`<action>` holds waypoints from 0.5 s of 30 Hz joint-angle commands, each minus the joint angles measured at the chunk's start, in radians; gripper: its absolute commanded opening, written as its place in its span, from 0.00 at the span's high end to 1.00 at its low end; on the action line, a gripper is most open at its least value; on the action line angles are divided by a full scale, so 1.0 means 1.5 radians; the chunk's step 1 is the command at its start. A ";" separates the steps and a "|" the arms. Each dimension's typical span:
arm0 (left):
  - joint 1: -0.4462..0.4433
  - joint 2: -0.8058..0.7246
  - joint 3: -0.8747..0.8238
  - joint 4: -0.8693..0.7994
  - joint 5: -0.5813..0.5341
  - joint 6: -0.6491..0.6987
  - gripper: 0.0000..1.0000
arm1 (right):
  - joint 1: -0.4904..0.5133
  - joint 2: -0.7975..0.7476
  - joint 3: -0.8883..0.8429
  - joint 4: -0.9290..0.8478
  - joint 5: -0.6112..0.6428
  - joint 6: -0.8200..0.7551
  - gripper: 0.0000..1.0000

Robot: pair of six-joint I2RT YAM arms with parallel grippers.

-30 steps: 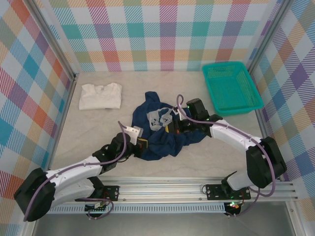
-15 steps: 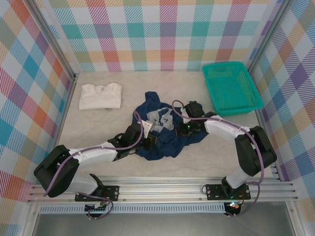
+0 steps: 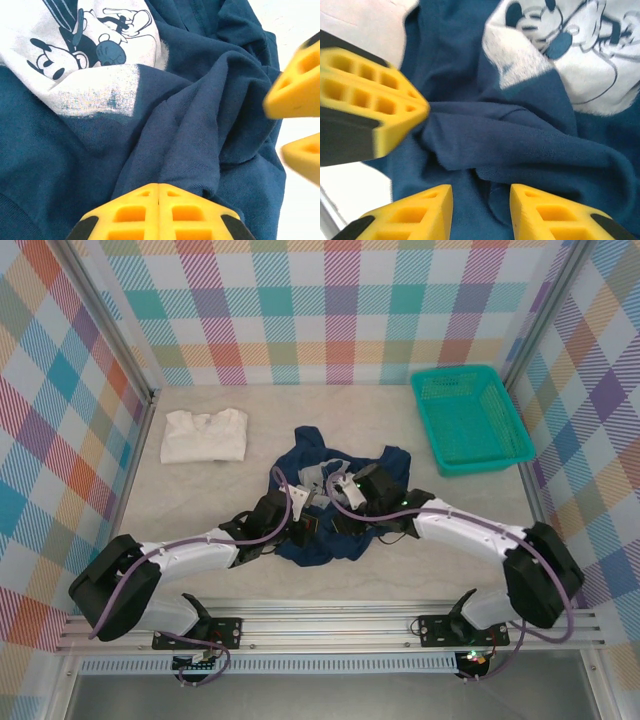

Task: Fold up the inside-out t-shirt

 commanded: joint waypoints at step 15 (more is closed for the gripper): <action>0.006 -0.039 -0.015 -0.011 -0.010 0.005 1.00 | 0.018 0.134 0.062 -0.020 0.073 0.019 0.48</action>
